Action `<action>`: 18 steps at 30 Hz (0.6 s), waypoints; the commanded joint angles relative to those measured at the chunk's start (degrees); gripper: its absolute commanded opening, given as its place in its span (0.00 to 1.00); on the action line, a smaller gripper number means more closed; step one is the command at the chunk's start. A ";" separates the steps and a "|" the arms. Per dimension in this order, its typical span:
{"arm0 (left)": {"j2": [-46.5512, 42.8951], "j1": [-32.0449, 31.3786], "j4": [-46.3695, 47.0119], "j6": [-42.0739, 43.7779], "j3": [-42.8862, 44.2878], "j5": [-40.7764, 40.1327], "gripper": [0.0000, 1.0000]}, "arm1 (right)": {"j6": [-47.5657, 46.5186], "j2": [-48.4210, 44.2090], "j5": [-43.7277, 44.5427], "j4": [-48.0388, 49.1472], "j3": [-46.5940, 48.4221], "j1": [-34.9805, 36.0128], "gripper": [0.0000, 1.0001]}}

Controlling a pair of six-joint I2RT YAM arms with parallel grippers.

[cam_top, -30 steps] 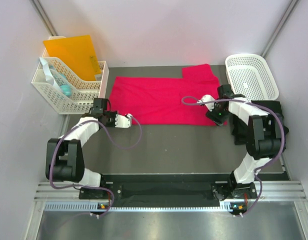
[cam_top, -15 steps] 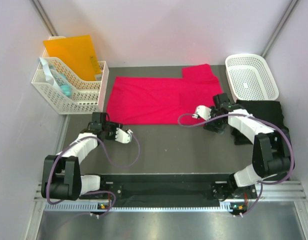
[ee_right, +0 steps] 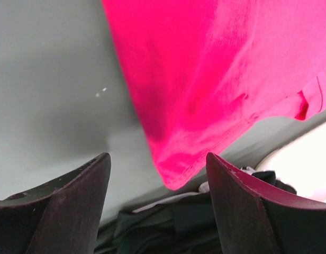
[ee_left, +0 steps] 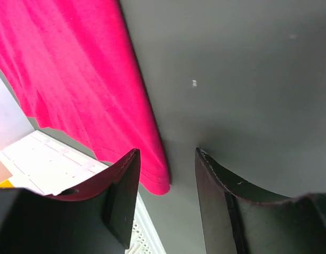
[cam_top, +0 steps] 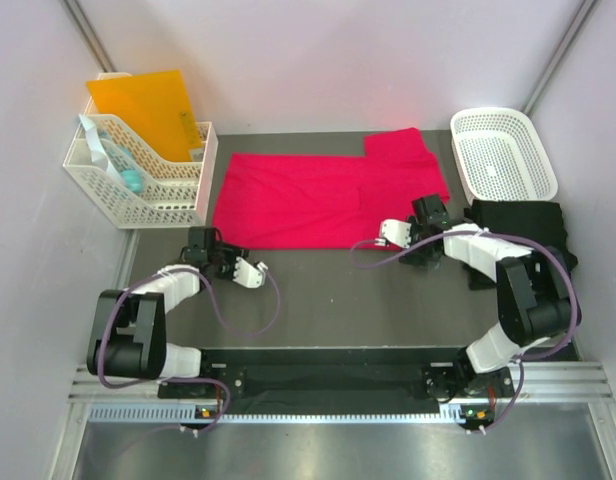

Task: Fold and stack the t-shirts
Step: Fold the tshirt

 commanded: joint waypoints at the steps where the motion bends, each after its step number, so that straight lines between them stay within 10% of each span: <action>1: 2.46 0.19 3.42 0.16 2.19 0.01 0.50 | -1.82 1.97 1.04 4.95 0.02 0.47 0.71; 14: 8.53 0.19 4.56 1.30 7.02 -0.17 0.49 | -3.05 8.13 1.39 6.98 2.65 -0.41 0.65; 18: 10.11 0.19 1.67 1.92 9.13 0.09 0.32 | -2.35 9.01 1.30 6.54 3.96 -0.41 0.57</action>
